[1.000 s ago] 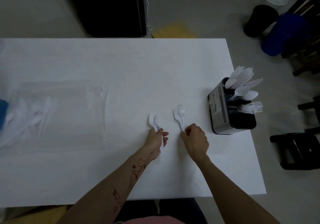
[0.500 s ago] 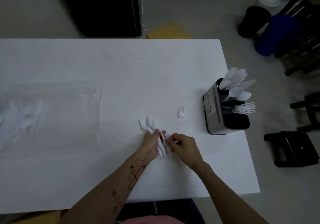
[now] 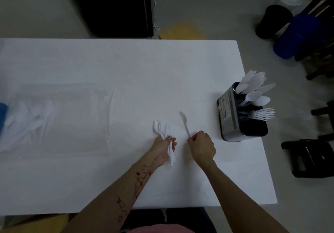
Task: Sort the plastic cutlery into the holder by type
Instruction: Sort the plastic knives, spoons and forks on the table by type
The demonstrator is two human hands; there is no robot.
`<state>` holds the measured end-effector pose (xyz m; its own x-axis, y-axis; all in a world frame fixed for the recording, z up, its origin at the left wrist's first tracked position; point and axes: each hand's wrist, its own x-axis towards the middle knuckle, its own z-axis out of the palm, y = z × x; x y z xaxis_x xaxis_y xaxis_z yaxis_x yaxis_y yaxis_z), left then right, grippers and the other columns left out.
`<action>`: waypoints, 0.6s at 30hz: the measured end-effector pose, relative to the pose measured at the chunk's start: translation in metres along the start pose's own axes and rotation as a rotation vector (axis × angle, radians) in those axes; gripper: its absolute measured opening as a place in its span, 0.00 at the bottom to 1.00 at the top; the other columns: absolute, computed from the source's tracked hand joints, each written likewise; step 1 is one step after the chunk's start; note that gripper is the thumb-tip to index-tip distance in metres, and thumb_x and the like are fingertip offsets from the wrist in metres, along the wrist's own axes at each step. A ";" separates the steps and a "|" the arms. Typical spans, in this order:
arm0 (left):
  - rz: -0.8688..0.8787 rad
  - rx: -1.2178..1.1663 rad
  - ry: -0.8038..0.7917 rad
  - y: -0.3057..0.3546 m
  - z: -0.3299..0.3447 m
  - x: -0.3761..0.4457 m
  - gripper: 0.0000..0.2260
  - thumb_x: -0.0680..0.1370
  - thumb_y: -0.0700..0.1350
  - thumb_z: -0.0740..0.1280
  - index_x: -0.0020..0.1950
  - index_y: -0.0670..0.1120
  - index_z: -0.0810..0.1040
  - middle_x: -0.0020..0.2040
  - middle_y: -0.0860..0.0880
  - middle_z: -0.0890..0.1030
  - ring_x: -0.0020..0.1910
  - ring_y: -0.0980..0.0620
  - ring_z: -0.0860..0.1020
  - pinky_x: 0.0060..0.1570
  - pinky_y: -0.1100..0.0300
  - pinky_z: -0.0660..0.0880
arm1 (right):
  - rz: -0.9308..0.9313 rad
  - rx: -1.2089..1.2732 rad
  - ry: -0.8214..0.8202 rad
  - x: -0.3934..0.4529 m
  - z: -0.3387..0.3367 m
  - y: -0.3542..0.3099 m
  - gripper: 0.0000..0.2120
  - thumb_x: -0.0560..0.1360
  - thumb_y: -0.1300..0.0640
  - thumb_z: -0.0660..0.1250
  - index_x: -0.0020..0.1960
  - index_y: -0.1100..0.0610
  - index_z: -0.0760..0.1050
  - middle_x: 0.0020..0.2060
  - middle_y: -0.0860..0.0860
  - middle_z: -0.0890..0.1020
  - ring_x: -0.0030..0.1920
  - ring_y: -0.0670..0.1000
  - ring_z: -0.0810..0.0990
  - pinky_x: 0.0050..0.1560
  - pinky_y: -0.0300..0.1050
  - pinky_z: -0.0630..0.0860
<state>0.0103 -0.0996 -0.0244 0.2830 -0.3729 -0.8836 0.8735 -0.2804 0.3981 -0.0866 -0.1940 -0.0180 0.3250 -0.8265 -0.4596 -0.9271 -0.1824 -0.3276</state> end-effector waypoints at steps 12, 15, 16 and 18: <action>0.076 0.023 0.028 0.002 -0.003 0.002 0.13 0.82 0.38 0.58 0.63 0.31 0.71 0.52 0.41 0.79 0.46 0.48 0.78 0.48 0.56 0.75 | -0.123 0.690 -0.316 -0.030 -0.011 0.017 0.04 0.78 0.59 0.67 0.50 0.60 0.79 0.40 0.54 0.86 0.36 0.49 0.85 0.30 0.41 0.76; 0.116 0.062 0.013 0.002 -0.005 0.003 0.13 0.82 0.38 0.58 0.58 0.29 0.75 0.54 0.36 0.79 0.38 0.53 0.82 0.46 0.56 0.78 | -0.065 0.783 -0.418 -0.034 -0.010 0.019 0.06 0.76 0.62 0.70 0.48 0.65 0.78 0.38 0.57 0.86 0.35 0.51 0.85 0.31 0.42 0.75; 0.126 0.075 -0.011 0.002 -0.005 0.003 0.12 0.82 0.37 0.58 0.55 0.32 0.77 0.53 0.37 0.81 0.37 0.53 0.82 0.50 0.53 0.78 | -0.049 0.797 -0.438 -0.034 -0.010 0.019 0.07 0.75 0.62 0.71 0.48 0.66 0.78 0.38 0.58 0.86 0.36 0.52 0.85 0.32 0.41 0.75; 0.147 0.093 -0.060 0.001 -0.005 0.000 0.09 0.81 0.36 0.58 0.49 0.37 0.77 0.47 0.41 0.84 0.41 0.52 0.81 0.54 0.49 0.76 | -0.029 0.799 -0.465 -0.035 -0.011 0.018 0.10 0.74 0.59 0.73 0.46 0.67 0.78 0.36 0.58 0.86 0.35 0.52 0.84 0.32 0.40 0.75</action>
<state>0.0134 -0.0955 -0.0256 0.3785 -0.4673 -0.7990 0.7834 -0.2981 0.5454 -0.1168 -0.1743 0.0018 0.5487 -0.4987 -0.6710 -0.5692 0.3650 -0.7367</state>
